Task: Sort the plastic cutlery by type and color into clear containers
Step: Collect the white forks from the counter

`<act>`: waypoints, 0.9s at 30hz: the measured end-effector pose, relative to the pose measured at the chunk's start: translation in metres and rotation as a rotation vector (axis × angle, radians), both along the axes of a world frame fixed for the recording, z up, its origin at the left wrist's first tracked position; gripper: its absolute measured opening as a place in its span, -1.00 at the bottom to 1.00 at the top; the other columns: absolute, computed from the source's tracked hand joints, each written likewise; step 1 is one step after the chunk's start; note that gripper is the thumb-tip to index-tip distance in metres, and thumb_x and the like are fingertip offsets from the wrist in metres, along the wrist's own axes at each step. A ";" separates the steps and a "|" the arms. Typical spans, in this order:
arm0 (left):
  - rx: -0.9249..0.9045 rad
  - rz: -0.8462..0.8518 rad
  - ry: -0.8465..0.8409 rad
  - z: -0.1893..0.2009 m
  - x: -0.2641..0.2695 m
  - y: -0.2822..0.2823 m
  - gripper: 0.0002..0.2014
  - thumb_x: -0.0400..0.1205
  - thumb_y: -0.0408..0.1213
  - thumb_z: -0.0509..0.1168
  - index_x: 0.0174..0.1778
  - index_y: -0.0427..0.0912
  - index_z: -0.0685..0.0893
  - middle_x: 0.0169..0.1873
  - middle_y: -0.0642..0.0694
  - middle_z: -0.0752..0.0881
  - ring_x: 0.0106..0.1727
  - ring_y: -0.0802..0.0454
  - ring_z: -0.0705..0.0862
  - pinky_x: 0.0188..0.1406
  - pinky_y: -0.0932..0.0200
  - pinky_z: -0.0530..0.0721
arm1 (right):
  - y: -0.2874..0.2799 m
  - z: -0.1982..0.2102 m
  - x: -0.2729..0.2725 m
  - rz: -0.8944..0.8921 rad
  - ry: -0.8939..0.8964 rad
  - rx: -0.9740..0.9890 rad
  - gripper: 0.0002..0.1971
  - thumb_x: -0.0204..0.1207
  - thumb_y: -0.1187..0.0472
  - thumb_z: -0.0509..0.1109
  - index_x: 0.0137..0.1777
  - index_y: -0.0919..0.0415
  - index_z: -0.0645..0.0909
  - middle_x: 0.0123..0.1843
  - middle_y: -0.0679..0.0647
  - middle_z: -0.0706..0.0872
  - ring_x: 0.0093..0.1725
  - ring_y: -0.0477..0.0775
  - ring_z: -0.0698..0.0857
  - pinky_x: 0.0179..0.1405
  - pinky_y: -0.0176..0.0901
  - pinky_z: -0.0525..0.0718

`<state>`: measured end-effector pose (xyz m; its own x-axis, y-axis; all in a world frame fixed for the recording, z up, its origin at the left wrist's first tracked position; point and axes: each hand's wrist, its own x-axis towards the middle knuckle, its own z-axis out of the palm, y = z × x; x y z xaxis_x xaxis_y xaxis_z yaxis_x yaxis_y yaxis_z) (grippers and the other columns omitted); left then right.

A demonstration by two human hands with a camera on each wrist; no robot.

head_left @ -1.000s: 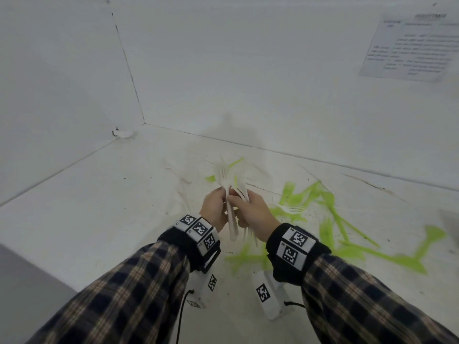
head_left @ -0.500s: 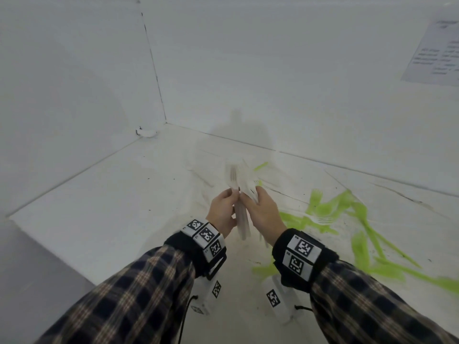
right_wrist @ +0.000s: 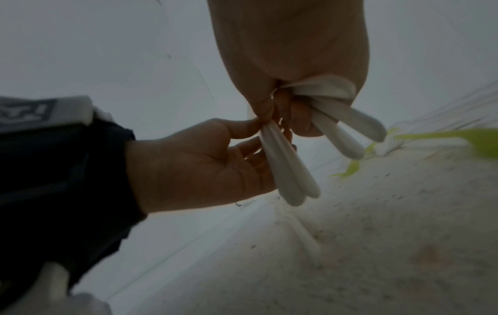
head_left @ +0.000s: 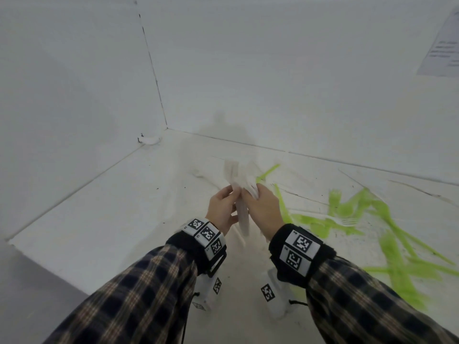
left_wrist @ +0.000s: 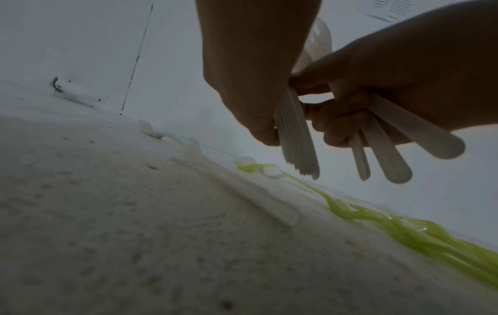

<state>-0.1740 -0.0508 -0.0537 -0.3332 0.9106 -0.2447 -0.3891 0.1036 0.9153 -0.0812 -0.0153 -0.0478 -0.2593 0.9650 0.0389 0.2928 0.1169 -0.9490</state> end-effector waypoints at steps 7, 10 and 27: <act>-0.006 0.052 -0.002 -0.006 -0.008 0.003 -0.77 0.71 -0.30 0.19 0.16 -0.33 0.67 -0.02 -0.31 0.73 -0.13 -0.14 0.68 -0.18 0.00 0.63 | -0.003 0.003 -0.017 0.006 0.179 -0.231 -0.86 0.55 0.19 0.25 0.07 0.16 0.51 -0.10 0.01 0.62 -0.37 -0.10 0.52 -0.51 -0.30 0.40; 0.011 0.047 -0.043 -0.008 -0.014 0.002 -0.80 0.70 -0.37 0.17 0.08 -0.33 0.68 -0.16 -0.25 0.72 -0.25 -0.09 0.65 -0.38 0.10 0.61 | -0.007 0.000 -0.022 0.000 0.214 -0.234 -0.84 0.59 0.25 0.20 0.14 0.17 0.51 0.06 0.06 0.65 -0.29 -0.07 0.61 -0.47 -0.27 0.52; 0.059 -0.059 -0.118 -0.015 -0.030 -0.002 -0.73 0.71 -0.45 0.13 0.28 -0.35 0.61 -0.03 -0.19 0.74 -0.14 0.06 0.76 -0.25 0.22 0.72 | -0.017 -0.013 -0.030 -0.139 0.210 -0.019 -0.86 0.58 0.26 0.31 0.08 0.04 0.59 0.02 -0.03 0.71 0.04 -0.07 0.66 0.01 -0.42 0.59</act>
